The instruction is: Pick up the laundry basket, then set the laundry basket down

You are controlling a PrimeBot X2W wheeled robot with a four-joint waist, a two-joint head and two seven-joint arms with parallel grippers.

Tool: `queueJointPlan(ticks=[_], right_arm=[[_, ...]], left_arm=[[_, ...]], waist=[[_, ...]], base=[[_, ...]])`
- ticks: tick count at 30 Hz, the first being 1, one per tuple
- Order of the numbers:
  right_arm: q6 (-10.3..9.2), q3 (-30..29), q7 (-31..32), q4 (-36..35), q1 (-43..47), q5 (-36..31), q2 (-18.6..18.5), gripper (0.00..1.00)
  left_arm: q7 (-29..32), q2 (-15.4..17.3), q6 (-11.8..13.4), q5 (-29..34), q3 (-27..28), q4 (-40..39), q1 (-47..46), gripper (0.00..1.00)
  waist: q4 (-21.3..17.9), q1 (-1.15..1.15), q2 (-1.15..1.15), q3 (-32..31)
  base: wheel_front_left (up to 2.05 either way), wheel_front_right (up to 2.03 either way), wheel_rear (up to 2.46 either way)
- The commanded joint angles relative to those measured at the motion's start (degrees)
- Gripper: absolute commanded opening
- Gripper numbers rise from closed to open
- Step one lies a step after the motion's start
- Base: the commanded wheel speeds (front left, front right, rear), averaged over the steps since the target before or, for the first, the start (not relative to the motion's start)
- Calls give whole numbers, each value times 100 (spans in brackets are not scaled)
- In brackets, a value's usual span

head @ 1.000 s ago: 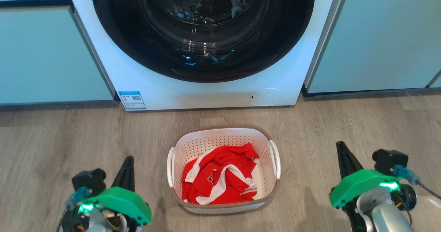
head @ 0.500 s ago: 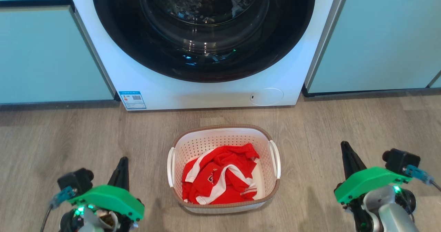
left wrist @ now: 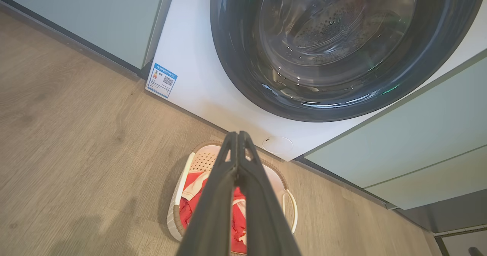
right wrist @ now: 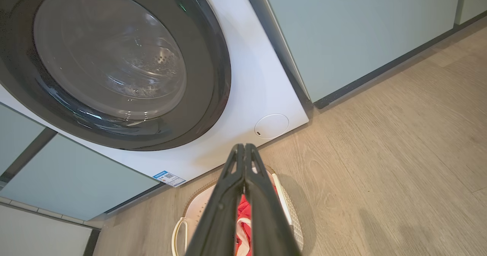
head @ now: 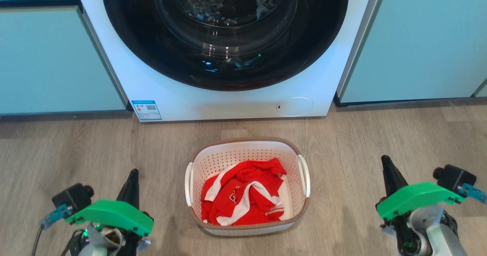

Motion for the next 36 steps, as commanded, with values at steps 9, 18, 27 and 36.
queueJointPlan(ticks=[9,18,27,36], right_arm=[[-11,-87,151,-243,-233,789,-2,0],[-13,-153,248,-268,-226,1302,0,0],[-15,-228,357,-295,-219,1878,2,0],[-17,-301,465,-322,-211,2453,4,0]], left_arm=[[145,-43,-154,-713,321,-131,-349,0],[244,-77,-241,-1185,457,-114,-378,0],[355,-116,-338,-1717,611,-95,-412,0],[466,-154,-435,-2247,763,-76,-445,0]], waist=[[7,0,0,2],[11,0,0,3],[17,0,0,5],[22,0,0,7]], base=[[0,0,0],[0,0,0],[0,0,0],[0,0,0]])
